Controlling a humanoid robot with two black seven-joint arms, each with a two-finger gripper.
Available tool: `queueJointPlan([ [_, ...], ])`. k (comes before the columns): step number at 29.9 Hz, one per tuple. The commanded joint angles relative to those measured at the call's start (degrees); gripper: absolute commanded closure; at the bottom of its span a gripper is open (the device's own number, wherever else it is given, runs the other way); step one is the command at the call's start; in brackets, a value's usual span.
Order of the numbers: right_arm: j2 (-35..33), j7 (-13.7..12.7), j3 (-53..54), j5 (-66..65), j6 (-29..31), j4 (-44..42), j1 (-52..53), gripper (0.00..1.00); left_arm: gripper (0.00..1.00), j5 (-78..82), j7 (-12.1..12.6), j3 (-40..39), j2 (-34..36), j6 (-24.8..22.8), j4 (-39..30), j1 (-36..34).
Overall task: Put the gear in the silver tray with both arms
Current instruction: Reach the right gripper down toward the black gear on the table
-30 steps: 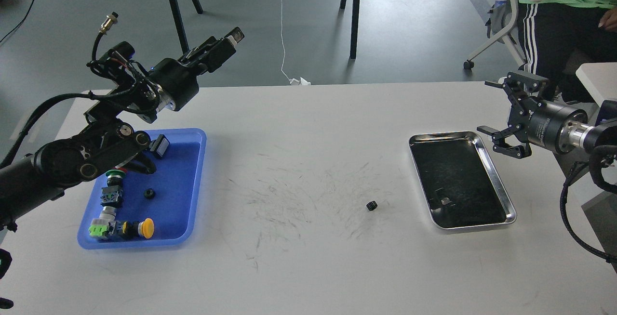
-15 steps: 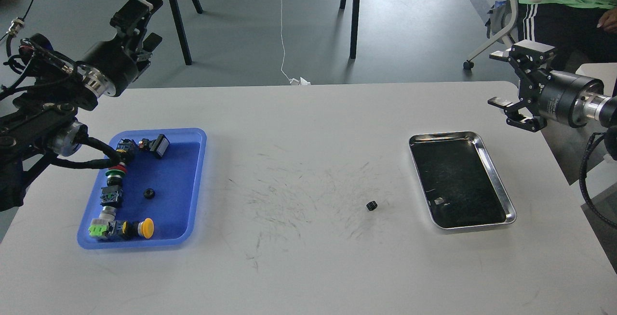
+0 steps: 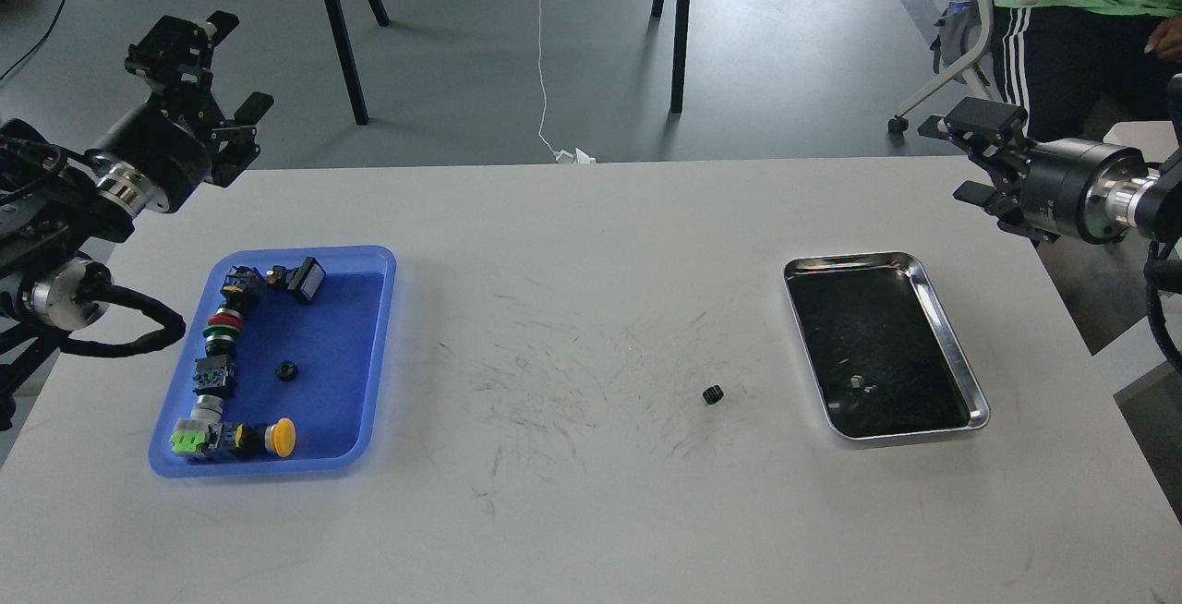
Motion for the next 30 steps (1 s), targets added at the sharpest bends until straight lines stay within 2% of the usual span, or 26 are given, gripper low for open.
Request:
queueJointPlan([
  [1, 0.3, 1.3, -6.3, -1.3, 1.3, 0.8, 4.6, 0.04, 0.01, -3.1, 0.0, -0.8, 0.2, -5.7, 2.8, 0.2],
  [5, 0.7, 5.8, -13.5, -2.2, 6.5, 1.7, 10.9, 0.02, 0.01, -8.2, 2.0, -1.1, 1.3, -8.2, 3.5, 0.7],
  [8, 1.9, 6.9, -17.9, -6.9, 8.4, 2.1, 14.8, 0.02, 0.01, -8.8, 3.6, -1.4, 2.0, -8.9, 3.7, 0.7],
  [13, 5.8, 10.7, -23.4, -15.5, 9.2, 2.4, 20.4, 0.02, 0.01, -10.3, 4.4, -1.5, 2.0, -8.5, 5.1, 0.7],
  [16, 8.3, 11.3, -26.6, -18.4, 9.7, 2.4, 22.9, 0.02, 0.01, -13.9, 4.9, -2.7, 2.3, -8.9, 5.5, 0.7],
  [20, 11.9, 11.8, -30.7, -23.0, 9.7, 2.3, 24.9, 0.02, 0.01, -14.7, 8.9, -3.5, 2.7, -9.3, 5.8, 0.5],
  [30, 18.0, 15.4, -40.3, -34.6, 10.2, 2.4, 29.5, 0.03, 0.01, -15.1, 9.1, -3.8, 2.5, -9.0, 7.6, 0.0],
])
